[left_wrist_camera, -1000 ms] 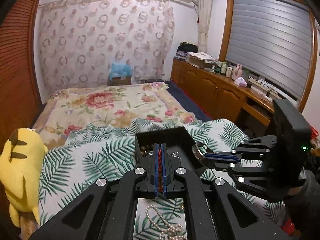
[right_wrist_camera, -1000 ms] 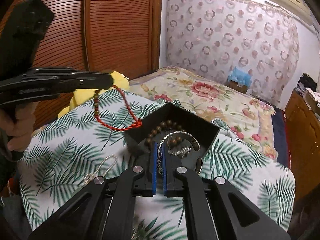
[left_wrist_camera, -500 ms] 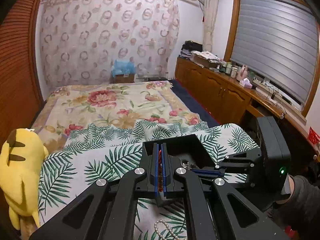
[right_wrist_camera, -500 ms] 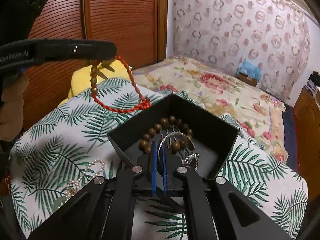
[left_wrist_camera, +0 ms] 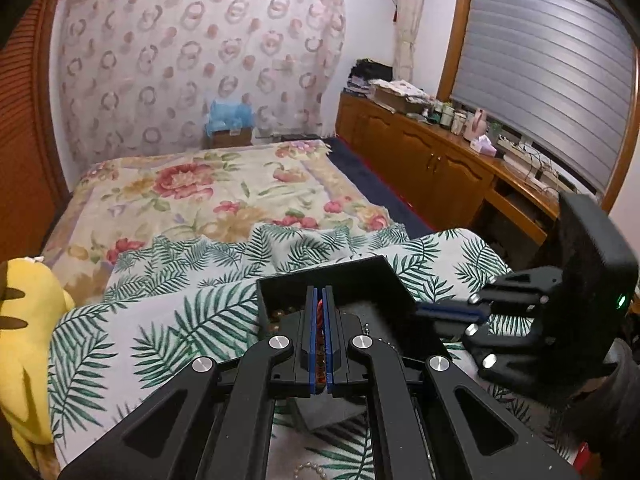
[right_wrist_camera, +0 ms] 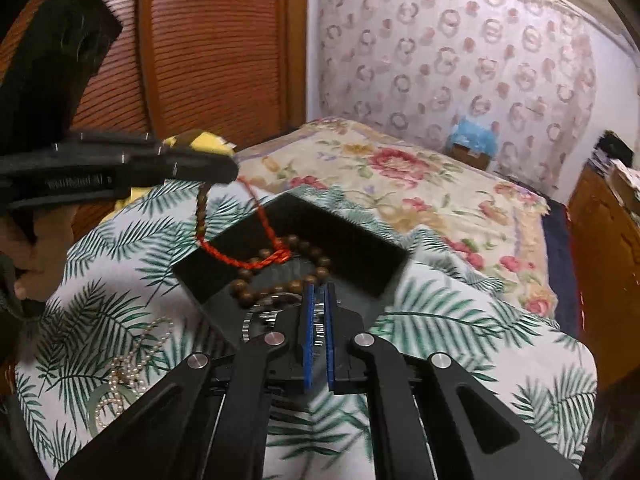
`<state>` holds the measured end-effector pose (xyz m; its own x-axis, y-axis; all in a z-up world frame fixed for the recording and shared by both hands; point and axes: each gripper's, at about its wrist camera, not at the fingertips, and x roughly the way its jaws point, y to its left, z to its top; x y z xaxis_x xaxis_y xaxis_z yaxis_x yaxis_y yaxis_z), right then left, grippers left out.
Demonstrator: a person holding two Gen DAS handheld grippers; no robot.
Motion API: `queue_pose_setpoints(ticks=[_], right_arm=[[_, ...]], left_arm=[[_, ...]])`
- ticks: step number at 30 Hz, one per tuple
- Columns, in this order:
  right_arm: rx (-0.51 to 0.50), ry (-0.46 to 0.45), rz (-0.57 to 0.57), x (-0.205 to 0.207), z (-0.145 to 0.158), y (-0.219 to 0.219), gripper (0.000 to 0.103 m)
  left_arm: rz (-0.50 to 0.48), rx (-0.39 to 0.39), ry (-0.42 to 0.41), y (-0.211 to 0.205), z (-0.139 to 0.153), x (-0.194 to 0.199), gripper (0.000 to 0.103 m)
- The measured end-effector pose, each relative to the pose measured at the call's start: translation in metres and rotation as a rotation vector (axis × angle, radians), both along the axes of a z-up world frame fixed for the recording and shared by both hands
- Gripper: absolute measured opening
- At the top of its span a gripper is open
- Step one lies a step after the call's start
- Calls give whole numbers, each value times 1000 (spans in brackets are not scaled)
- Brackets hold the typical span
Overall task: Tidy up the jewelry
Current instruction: 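Open the left tool over the box while the right tool releases the bangle inside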
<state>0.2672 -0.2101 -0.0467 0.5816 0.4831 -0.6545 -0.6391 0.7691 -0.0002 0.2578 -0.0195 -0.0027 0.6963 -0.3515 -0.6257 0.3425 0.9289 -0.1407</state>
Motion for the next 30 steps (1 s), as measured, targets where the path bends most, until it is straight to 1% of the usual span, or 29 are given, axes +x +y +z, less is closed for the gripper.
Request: queue_pose_setpoints(ticks=[3, 8, 15, 16, 18, 19, 21, 23, 26, 30], right_arm=[[21, -6, -46, 5, 2, -17, 6], [35, 0, -113, 16, -3, -35, 6], [42, 7, -135, 21, -9, -43, 6], [43, 10, -135, 22, -10, -43, 6], [40, 12, -133, 22, -12, -42, 6], [38, 11, -133, 22, -13, -41, 6], [33, 14, -131, 23, -14, -39, 6], [31, 14, -131, 23, -15, -38, 6], [33, 3, -129, 20, -12, -38, 6], [38, -27, -127, 12, 2, -39, 6]], left_arm=[[-17, 0, 11, -7, -2, 9, 2], [-49, 9, 18, -24, -2, 23, 2], [-73, 8, 41, -37, -7, 34, 3], [-72, 10, 45, -37, -9, 34, 5], [-65, 24, 46, -38, -12, 33, 17], [-63, 27, 46, -37, -12, 32, 20], [-60, 30, 48, -36, -12, 30, 29], [-46, 38, 43, -31, -11, 23, 32], [-26, 32, 37, -22, -9, 11, 39], [4, 43, 22, -9, -10, -13, 45]])
